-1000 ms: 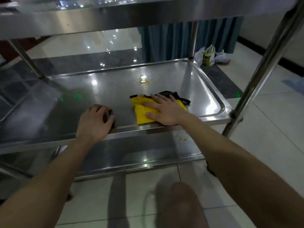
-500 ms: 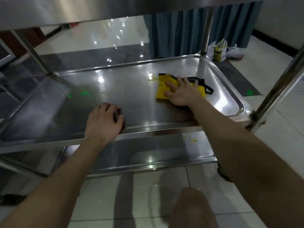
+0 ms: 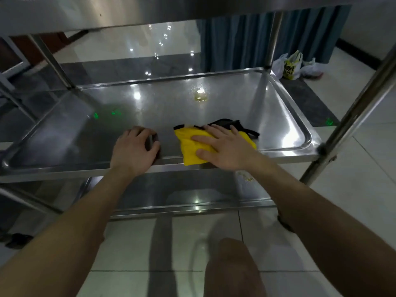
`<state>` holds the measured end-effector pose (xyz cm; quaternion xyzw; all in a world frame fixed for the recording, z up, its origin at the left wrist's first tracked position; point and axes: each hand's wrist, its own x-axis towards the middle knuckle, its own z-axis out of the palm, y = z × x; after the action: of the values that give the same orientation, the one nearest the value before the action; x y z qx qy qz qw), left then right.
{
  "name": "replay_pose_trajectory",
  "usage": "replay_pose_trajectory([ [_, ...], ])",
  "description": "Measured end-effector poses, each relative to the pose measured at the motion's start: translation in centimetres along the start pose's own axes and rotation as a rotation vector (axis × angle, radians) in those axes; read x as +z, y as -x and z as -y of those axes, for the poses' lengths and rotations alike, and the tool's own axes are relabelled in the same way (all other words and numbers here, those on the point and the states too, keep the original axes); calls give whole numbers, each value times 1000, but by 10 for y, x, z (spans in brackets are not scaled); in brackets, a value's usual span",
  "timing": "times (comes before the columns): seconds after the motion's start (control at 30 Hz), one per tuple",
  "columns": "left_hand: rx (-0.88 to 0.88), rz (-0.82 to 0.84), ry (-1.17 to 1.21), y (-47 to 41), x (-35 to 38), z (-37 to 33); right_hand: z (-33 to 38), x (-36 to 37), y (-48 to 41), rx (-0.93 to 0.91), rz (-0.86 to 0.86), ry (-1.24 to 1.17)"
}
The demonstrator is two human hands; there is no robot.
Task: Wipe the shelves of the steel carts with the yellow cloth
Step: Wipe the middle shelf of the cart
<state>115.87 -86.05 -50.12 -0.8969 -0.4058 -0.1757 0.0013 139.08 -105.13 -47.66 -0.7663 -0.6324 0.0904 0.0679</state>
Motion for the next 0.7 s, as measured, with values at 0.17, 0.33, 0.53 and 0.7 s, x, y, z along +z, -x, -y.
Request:
replay_pose_trajectory([
  [0.17, -5, 0, -5, 0, 2, 3, -92, -14, 47, 277, -33, -3],
  [0.33, 12, -16, -29, 0, -1, -4, -130, -15, 54, 449, -51, 62],
  [0.53, 28, -28, -17, 1, 0, -7, -50, 4, 21, 381, -74, 132],
  [0.7, 40, -82, 62, 3, 3, -4, 43, 24, -18, 130, -94, 88],
])
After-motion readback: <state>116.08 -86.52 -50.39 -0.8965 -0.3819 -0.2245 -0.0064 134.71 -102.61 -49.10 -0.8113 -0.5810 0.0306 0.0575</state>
